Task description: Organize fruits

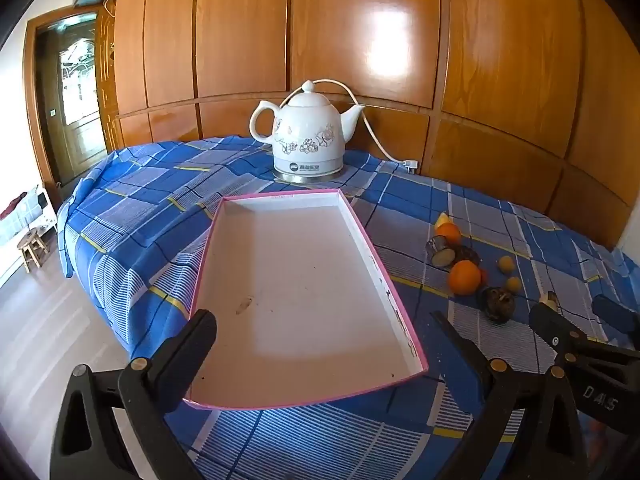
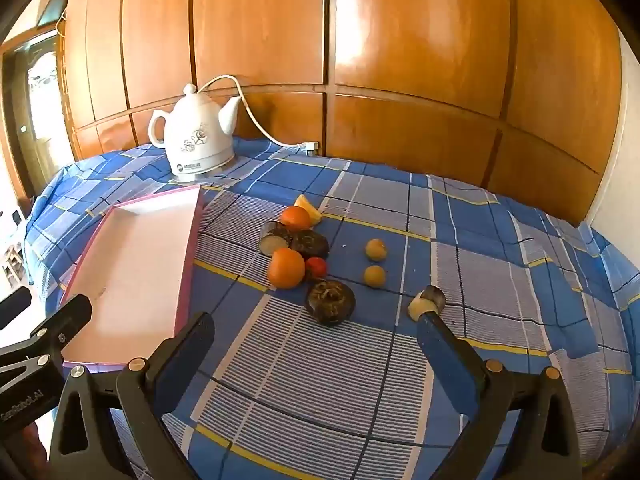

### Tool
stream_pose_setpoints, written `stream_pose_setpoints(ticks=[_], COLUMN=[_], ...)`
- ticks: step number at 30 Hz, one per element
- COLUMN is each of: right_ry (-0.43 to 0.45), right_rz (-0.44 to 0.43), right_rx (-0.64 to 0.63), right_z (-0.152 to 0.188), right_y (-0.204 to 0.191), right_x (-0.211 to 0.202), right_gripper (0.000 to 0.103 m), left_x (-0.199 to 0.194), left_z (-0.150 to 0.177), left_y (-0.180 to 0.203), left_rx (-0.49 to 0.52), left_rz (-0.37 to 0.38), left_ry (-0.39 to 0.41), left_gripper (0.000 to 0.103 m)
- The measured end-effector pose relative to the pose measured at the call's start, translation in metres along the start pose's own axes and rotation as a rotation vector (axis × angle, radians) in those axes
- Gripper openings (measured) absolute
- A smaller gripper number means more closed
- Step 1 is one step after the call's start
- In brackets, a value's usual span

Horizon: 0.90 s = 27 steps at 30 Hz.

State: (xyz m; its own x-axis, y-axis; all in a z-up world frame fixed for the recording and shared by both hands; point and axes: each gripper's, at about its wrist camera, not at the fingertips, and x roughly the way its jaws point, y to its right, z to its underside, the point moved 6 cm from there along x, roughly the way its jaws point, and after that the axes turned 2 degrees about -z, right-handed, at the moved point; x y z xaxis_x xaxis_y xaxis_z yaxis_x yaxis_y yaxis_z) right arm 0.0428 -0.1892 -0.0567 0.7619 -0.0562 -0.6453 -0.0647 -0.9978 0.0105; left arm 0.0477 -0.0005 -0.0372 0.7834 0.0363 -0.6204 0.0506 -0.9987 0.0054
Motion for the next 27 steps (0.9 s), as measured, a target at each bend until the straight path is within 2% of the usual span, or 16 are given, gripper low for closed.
stream_pose_setpoints(ticks=[1, 9, 13, 27], right_ry=[-0.004, 0.005, 0.016, 0.034], right_rz=[-0.001, -0.012, -0.018, -0.023], right_rx=[-0.006, 0.006, 0.012, -0.005], right_z=[0.001, -0.004, -0.013, -0.006], right_y=[0.0, -0.008, -0.01, -0.012], right_x=[0.0, -0.008, -0.008, -0.007], right_gripper=[0.103, 0.103, 0.103, 0.103], left_x=[-0.002, -0.007, -0.005, -0.008], left_z=[0.0, -0.009, -0.005, -0.006], left_y=[0.0, 0.004, -0.007, -0.007], left_rx=[0.0, 0.005, -0.02, -0.014], left_rz=[-0.004, -0.005, -0.003, -0.001], left_ry=[0.02, 0.009, 0.008, 0.029], left_gripper=[0.103, 0.103, 0.103, 0.103])
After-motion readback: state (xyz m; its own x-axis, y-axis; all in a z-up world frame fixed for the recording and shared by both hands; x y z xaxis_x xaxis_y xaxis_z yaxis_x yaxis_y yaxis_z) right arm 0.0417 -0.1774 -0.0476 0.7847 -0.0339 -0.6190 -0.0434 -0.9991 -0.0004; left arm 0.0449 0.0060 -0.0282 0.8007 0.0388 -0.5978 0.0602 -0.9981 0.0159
